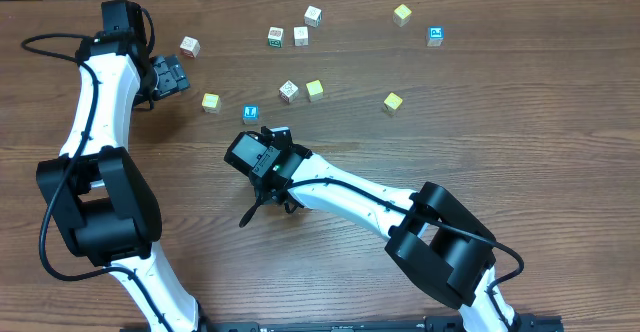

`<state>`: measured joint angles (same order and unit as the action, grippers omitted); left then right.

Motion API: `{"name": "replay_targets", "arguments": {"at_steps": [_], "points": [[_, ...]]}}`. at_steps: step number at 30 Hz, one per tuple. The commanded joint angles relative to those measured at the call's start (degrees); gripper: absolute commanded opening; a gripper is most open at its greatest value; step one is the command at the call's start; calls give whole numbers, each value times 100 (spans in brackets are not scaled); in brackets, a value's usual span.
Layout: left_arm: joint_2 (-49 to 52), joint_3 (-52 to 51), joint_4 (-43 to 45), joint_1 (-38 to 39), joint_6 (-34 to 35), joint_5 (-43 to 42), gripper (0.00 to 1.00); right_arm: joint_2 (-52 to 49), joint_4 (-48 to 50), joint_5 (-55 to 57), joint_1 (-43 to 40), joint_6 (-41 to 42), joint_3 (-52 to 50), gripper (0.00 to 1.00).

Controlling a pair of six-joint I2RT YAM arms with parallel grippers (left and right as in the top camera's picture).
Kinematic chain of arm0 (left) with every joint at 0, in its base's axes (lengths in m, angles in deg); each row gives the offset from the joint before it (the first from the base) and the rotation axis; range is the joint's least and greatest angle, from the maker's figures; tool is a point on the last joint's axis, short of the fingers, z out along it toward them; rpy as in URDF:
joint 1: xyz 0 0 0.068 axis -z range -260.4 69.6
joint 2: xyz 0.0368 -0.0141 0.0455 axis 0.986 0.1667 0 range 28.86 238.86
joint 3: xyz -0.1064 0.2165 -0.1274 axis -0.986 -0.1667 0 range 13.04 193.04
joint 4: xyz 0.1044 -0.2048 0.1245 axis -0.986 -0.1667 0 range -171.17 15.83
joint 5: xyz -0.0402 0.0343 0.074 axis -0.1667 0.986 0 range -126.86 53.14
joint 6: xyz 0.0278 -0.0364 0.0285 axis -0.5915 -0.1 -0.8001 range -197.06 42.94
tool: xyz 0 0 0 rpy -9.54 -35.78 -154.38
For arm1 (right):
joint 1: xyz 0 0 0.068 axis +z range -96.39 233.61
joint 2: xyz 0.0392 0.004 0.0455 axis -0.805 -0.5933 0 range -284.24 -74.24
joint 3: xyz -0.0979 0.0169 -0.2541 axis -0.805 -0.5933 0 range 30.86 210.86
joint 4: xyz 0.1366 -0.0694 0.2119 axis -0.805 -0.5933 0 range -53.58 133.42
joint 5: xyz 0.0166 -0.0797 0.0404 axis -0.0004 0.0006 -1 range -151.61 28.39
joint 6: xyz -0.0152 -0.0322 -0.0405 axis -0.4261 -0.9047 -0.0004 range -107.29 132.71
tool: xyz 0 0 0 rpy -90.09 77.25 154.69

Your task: Form a circle

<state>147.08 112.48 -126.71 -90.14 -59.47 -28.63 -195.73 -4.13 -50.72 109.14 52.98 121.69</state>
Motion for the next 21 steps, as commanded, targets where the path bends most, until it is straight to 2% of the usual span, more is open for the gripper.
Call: {"name": "replay_targets", "arguments": {"at_steps": [1, 8, 15, 21], "points": [[-57, -35, 11, 39, -46, 28, 100, 9, -116, 61, -26, 0, 166, 4], [-57, -35, 11, 39, -46, 28, 100, 437, -1123, -162, -52, -376, 780, 4], [-57, -35, 11, 39, -46, 28, 100, 658, -2024, -192, -81, -455, 780, 4], [-57, -35, 11, 39, -46, 28, 100, 656, -2293, -192, -367, -448, 769, 4]]}}
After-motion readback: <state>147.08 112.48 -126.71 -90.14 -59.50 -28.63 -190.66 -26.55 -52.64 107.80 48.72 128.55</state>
